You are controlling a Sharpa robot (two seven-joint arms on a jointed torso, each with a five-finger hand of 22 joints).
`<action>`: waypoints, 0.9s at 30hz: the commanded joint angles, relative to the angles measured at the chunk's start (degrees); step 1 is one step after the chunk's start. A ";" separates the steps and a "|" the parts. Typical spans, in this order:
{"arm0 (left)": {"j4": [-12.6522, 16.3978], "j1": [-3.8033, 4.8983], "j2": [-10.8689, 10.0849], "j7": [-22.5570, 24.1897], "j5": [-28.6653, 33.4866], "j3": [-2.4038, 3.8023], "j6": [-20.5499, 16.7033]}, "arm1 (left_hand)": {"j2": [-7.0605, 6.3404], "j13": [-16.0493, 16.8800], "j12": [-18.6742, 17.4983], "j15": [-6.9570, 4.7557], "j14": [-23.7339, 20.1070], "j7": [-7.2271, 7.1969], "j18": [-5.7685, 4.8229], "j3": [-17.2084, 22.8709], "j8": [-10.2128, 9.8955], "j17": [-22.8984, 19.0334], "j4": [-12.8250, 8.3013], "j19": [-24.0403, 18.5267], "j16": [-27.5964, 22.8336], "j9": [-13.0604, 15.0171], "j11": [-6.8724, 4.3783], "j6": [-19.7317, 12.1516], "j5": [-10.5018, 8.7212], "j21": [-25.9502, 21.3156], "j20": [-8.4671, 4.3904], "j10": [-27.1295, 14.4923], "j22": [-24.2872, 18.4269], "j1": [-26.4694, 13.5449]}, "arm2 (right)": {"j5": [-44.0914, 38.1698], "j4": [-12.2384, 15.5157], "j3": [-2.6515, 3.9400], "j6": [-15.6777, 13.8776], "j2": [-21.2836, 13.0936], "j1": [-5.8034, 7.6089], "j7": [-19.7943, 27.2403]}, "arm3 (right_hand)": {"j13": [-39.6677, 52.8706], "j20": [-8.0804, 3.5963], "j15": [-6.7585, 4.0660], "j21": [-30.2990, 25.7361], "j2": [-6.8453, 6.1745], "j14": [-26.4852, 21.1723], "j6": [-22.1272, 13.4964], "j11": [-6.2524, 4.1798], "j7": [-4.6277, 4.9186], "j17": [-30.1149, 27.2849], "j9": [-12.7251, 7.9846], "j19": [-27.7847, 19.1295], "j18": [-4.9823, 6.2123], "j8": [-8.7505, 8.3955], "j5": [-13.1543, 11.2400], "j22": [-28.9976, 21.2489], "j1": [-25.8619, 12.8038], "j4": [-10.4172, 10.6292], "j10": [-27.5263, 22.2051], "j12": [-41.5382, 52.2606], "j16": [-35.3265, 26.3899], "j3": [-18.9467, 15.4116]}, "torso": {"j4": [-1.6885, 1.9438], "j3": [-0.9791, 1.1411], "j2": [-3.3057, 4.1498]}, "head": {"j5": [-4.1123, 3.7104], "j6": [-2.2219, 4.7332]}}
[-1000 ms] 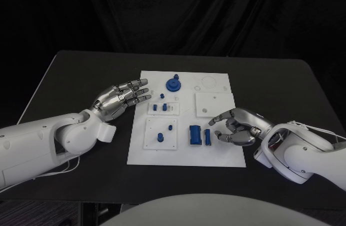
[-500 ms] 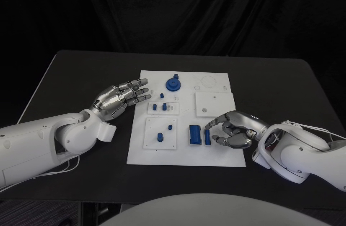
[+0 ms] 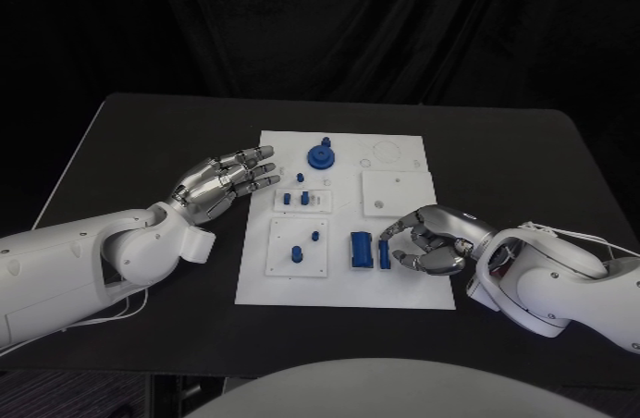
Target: Assemble the parts on the task board
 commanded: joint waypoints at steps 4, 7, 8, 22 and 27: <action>0.08 -0.09 0.10 0.49 0.20 0.04 0.63 | -0.63 0.08 0.40 -0.03 0.47 1.78 -0.25 0.49 0.40 0.10 0.06 0.40 0.42 0.11 0.59 0.43 0.31 0.31 0.15 0.14 -0.07 0.00 | -1.09 -0.51 -0.10 2.98 0.50 -0.22 -3.51 | 8.04 -0.04 -0.06 -1.42 0.02 2.98 -3.65 -0.13 -0.25 -1.27 -2.35 1.19 -0.32 -1.02 -0.98 10.15 -1.42 0.43 1.33 -2.87 -0.77 0.80 | -0.10 0.00 -0.06 | 0.23 -0.01; 0.08 -0.10 0.12 0.48 0.20 0.04 0.64 | -0.63 0.08 0.40 -0.03 0.47 1.78 -0.25 0.49 0.40 0.10 0.06 0.40 0.42 0.11 0.59 0.43 0.31 0.31 0.15 0.14 -0.07 0.00 | -1.77 -0.89 -0.10 3.83 0.83 -0.23 -4.45 | 6.94 -0.11 -0.17 -2.73 0.08 2.64 -7.40 -0.27 -0.46 -2.93 -3.93 0.72 -0.05 -1.21 -2.02 9.74 -2.04 1.06 0.72 -3.60 -1.65 0.67 | -0.06 0.03 -0.06 | 0.20 -0.01; 0.08 -0.10 0.14 0.48 0.20 0.04 0.65 | -0.63 0.08 0.40 -0.03 0.47 1.78 -0.25 0.49 0.40 0.10 0.06 0.40 0.42 0.11 0.59 0.43 0.31 0.31 0.15 0.14 -0.07 0.00 | -1.91 -1.00 -0.10 4.06 0.93 -0.23 -4.67 | 6.79 -0.13 -0.19 -2.88 0.13 2.59 -8.56 -0.30 -0.51 -3.22 -4.30 0.67 -0.03 -1.29 -2.30 9.70 -2.12 1.20 0.64 -3.70 -1.82 0.64 | -0.02 0.04 -0.04 | 0.16 -0.01; 0.74 -0.11 -0.25 0.79 0.20 0.05 -0.10 | -0.69 0.14 0.72 0.00 0.55 1.85 -0.23 0.65 0.51 0.12 0.08 0.34 0.56 0.18 0.87 0.79 0.39 0.28 0.14 0.44 -0.16 -0.03 | -0.50 -1.35 -0.05 -9.61 -0.24 -0.18 5.16 | 3.51 0.79 1.00 -7.39 1.02 1.42 1.24 1.11 0.71 -8.36 -4.59 -0.84 0.70 2.03 -14.92 8.38 -4.36 6.86 -1.49 -5.62 -4.89 -1.82 | -0.03 -0.02 -0.08 | 1.19 -0.01; 2.03 -0.08 -1.04 1.75 0.20 0.06 -1.06 | -0.76 0.17 0.91 0.01 0.60 1.94 -0.22 0.70 0.60 0.13 0.11 0.19 0.64 0.24 1.06 1.11 0.43 0.21 0.15 0.64 -0.31 -0.06 | 8.90 -2.60 -0.02 -19.69 -0.76 0.79 16.88 | -11.37 2.76 2.87 -25.57 1.87 -5.95 3.66 3.05 1.52 -23.47 -4.87 -8.92 3.65 2.71 -17.41 2.51 -5.10 13.26 -15.71 -16.26 -14.79 -8.15 | -0.02 0.00 -0.09 | 2.42 -0.01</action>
